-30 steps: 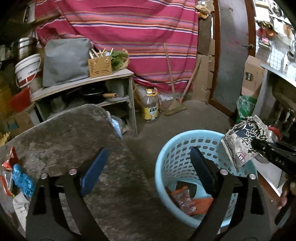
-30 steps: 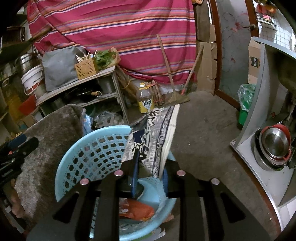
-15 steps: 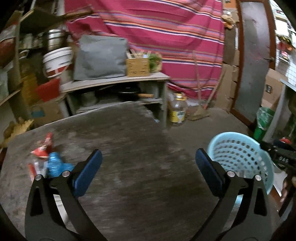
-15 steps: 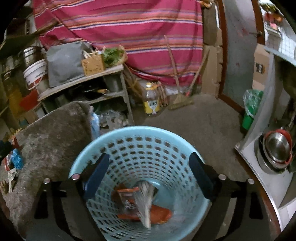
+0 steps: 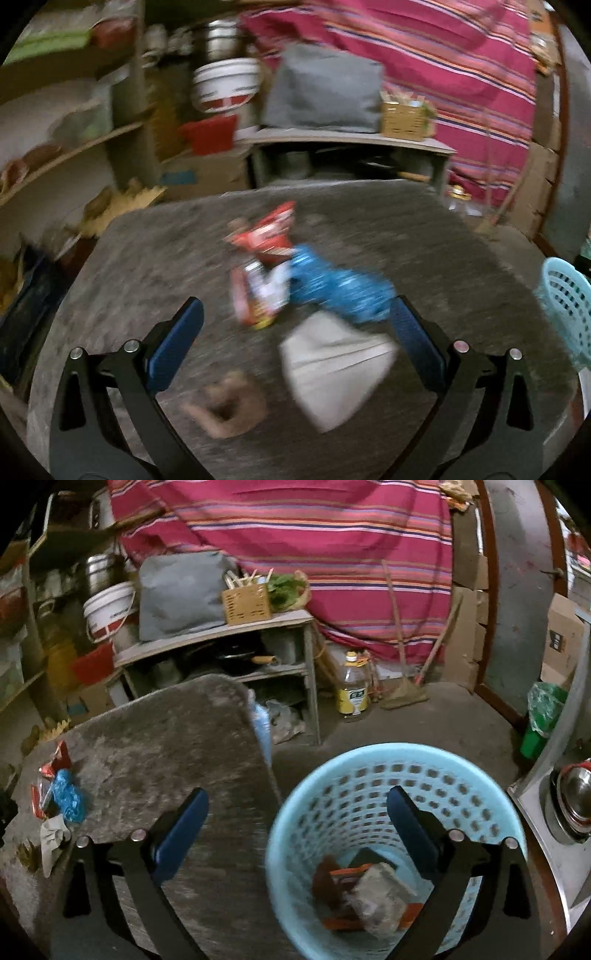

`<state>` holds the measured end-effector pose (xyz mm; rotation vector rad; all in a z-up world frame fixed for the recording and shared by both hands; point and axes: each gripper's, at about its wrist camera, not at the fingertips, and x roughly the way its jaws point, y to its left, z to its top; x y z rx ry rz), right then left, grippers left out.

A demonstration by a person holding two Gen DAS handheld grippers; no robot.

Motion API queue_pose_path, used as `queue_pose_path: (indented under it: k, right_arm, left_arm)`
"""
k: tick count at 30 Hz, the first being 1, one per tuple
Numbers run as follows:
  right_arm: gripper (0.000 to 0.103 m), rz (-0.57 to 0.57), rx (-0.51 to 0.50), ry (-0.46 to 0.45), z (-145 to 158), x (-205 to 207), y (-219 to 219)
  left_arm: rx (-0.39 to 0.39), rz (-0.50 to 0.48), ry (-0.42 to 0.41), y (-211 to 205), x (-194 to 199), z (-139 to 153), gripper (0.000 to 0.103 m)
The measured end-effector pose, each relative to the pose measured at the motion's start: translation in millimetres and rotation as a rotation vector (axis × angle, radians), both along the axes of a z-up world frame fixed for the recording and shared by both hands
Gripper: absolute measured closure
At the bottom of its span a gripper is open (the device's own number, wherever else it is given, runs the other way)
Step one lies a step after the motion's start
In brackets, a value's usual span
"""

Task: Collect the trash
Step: 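Grasp the brown paper bag with the left tool while the right tool grasps the white tissue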

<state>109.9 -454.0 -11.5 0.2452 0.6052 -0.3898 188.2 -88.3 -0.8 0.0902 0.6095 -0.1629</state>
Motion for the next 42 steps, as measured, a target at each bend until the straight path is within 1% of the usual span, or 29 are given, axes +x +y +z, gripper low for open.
queue_pose_path:
  k: [3, 6, 10, 14, 15, 17, 18, 20, 21, 23, 25, 28, 30, 34, 36, 40, 42]
  right_arm:
    - [0.005, 0.040, -0.001, 0.013, -5, 12, 24]
    - [0.005, 0.086, -0.030, 0.029, -8, 24, 51]
    - [0.005, 0.130, -0.054, 0.028, -9, 35, 78]
    - [0.005, 0.168, -0.032, 0.032, -11, 46, 100]
    - [0.005, 0.178, -0.031, 0.037, -12, 49, 106]
    - [0.005, 0.187, -0.039, 0.046, -14, 54, 116]
    - [0.005, 0.196, -0.041, 0.054, -16, 57, 125]
    - [0.005, 0.212, -0.037, 0.058, -17, 61, 135]
    - [0.005, 0.225, -0.036, 0.058, -17, 63, 142]
    - [0.005, 0.245, -0.044, 0.059, -18, 66, 154]
    - [0.005, 0.270, -0.054, 0.060, -18, 68, 167]
    - [0.005, 0.304, -0.060, 0.058, -19, 70, 184]
    - [0.005, 0.327, -0.064, 0.057, -19, 71, 195]
    - [0.005, 0.375, -0.089, 0.068, -22, 74, 219]
    - [0.005, 0.392, -0.102, 0.079, -24, 76, 230]
    - [0.005, 0.426, -0.113, 0.092, -28, 78, 248]
    - [0.005, 0.455, -0.113, 0.097, -30, 79, 258]
  left_arm:
    - [-0.002, 0.037, 0.044, 29, 0, -17, 0.005]
    - [0.012, 0.060, 0.066, 47, -7, -34, 0.005]
    - [0.001, 0.057, 0.114, 59, -11, -51, 0.005]
    - [-0.015, 0.040, 0.136, 64, -12, -59, 0.006]
    - [-0.027, 0.031, 0.135, 64, -11, -59, 0.008]
    - [-0.036, -0.007, 0.149, 61, -9, -60, 0.025]
    - [-0.037, -0.033, 0.162, 58, -8, -62, 0.028]
    - [-0.025, -0.069, 0.172, 53, -8, -64, 0.042]
    - [-0.011, -0.092, 0.169, 49, -10, -64, 0.045]
    - [0.011, -0.105, 0.156, 46, -13, -62, 0.049]
    - [0.006, -0.111, 0.153, 48, -15, -60, 0.049]
    - [0.022, -0.081, 0.112, 60, -17, -48, 0.049]
    - [0.029, -0.045, 0.080, 76, -16, -38, 0.049]
    - [0.004, 0.048, 0.049, 116, -6, -21, 0.049]
    - [-0.025, 0.098, 0.043, 139, 0, -16, 0.049]
    - [-0.048, 0.183, 0.031, 173, 7, -12, 0.049]
    - [-0.076, 0.214, 0.040, 185, 11, -12, 0.049]
